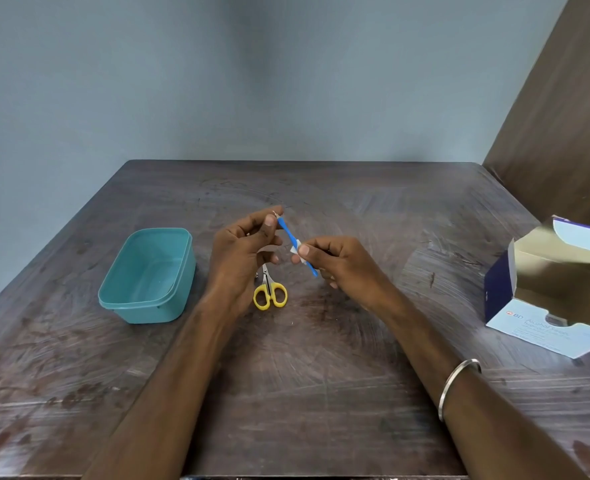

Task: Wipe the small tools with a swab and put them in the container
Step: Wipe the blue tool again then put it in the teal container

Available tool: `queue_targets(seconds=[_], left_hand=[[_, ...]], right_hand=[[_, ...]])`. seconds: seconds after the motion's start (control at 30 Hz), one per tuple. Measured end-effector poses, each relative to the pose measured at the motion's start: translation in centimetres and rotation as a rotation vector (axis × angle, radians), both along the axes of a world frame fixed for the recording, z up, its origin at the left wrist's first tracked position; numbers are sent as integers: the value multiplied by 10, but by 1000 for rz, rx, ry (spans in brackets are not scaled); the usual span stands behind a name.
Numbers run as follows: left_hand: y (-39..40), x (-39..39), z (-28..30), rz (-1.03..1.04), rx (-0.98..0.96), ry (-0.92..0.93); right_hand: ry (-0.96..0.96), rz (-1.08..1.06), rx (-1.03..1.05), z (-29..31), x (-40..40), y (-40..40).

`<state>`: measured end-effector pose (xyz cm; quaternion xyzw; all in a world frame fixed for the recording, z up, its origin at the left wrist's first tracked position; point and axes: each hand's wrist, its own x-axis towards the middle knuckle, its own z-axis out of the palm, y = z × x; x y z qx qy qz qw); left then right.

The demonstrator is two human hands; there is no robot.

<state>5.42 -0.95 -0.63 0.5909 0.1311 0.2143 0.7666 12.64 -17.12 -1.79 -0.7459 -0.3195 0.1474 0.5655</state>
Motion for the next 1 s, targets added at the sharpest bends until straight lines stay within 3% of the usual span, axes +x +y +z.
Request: queue_targets(seconds=[0.13,0.43,1.0], left_hand=[[1,-1,0,-130,27,-7],[3,3,-2,46,8,14],[5,1,7,319,-129,78]], right_hand=[[119,63,56,-2,0,2],[95,49,63,-1,-1,4],[-180,-22,-32,-8,3,3]])
